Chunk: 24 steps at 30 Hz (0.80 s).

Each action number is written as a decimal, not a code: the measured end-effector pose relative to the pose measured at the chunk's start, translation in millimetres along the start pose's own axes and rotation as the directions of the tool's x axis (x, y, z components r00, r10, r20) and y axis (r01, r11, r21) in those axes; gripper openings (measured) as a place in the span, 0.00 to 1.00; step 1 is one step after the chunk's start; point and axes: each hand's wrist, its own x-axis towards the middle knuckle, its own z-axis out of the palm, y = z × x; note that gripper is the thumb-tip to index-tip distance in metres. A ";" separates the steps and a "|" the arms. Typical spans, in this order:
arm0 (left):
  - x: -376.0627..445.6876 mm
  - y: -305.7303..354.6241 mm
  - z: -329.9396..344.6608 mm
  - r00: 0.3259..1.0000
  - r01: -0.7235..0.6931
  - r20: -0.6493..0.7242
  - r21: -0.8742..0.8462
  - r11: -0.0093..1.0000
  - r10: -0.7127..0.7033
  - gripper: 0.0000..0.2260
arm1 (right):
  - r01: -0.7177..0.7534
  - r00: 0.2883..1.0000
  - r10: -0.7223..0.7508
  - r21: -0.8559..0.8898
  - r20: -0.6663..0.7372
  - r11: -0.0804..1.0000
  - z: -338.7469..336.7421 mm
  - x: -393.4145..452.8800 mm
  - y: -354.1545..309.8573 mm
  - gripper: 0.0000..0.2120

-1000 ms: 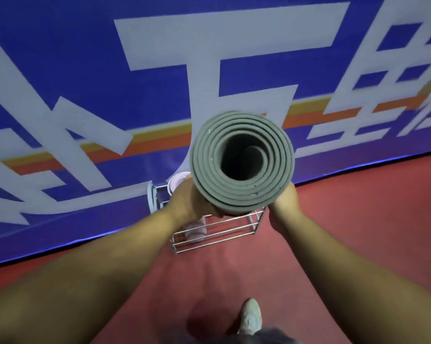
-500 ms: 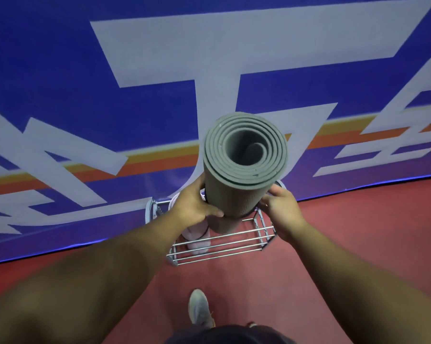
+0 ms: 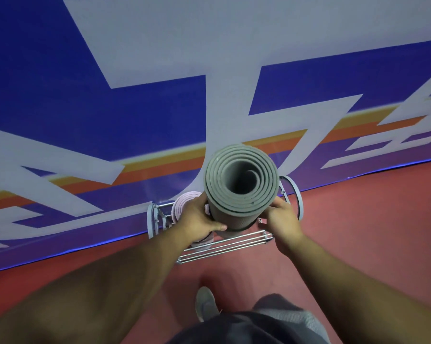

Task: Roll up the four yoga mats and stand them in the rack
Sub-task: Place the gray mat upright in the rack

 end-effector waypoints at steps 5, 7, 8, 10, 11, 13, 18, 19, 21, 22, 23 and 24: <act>-4.9 -15.4 9.9 1.000 0.029 0.012 -0.022 0.999 -0.029 0.32 | -0.088 0.994 0.089 -0.015 0.061 0.996 1.5 6.9 13.8 0.23; -6.5 -21.5 15.6 0.998 0.061 0.014 -0.009 0.998 -0.061 0.33 | -0.124 0.987 0.124 -0.013 0.099 0.992 1.7 13.0 22.3 0.25; -7.1 -24.8 19.4 0.996 0.086 0.014 -0.005 0.996 -0.086 0.35 | -0.144 0.983 0.143 -0.004 0.116 0.990 2.0 15.5 26.0 0.25; -7.9 -26.0 27.4 0.993 0.117 0.013 -0.021 0.993 -0.116 0.41 | -0.190 0.972 0.188 0.003 0.143 0.982 2.0 24.4 34.3 0.26; -7.7 -27.3 32.2 0.990 0.141 0.017 -0.050 0.989 -0.140 0.43 | -0.218 0.965 0.217 -0.005 0.147 0.976 1.2 30.2 39.2 0.27; -6.3 -26.6 41.3 0.982 0.191 0.035 -0.131 0.973 -0.188 0.43 | -0.276 0.947 0.278 -0.036 0.164 0.961 -1.4 44.0 48.5 0.26; 1.0 -17.3 57.9 0.925 0.334 0.225 -0.105 0.937 -0.305 0.35 | -0.398 0.882 0.431 -0.191 0.191 0.897 -5.7 78.2 74.0 0.25; 3.0 -15.2 61.4 0.916 0.333 0.257 -0.060 0.941 -0.308 0.36 | -0.397 0.880 0.439 -0.228 0.179 0.889 -4.6 83.7 78.7 0.26; 9.5 -17.1 68.7 0.919 0.316 0.254 -0.014 0.949 -0.302 0.37 | -0.388 0.879 0.444 -0.280 0.174 0.878 0.3 89.0 83.6 0.28; 11.1 -15.9 70.3 0.922 0.324 0.230 -0.009 0.946 -0.313 0.36 | -0.376 0.878 0.442 -0.305 0.183 0.875 2.9 88.8 84.8 0.26; 11.7 -16.5 69.5 0.921 0.343 0.199 -0.004 0.939 -0.335 0.35 | -0.362 0.877 0.438 -0.328 0.199 0.873 4.6 88.1 86.6 0.24; 12.1 -16.5 67.8 0.920 0.357 0.176 -0.004 0.934 -0.350 0.34 | -0.337 0.881 0.426 -0.358 0.208 0.871 6.2 86.9 88.2 0.24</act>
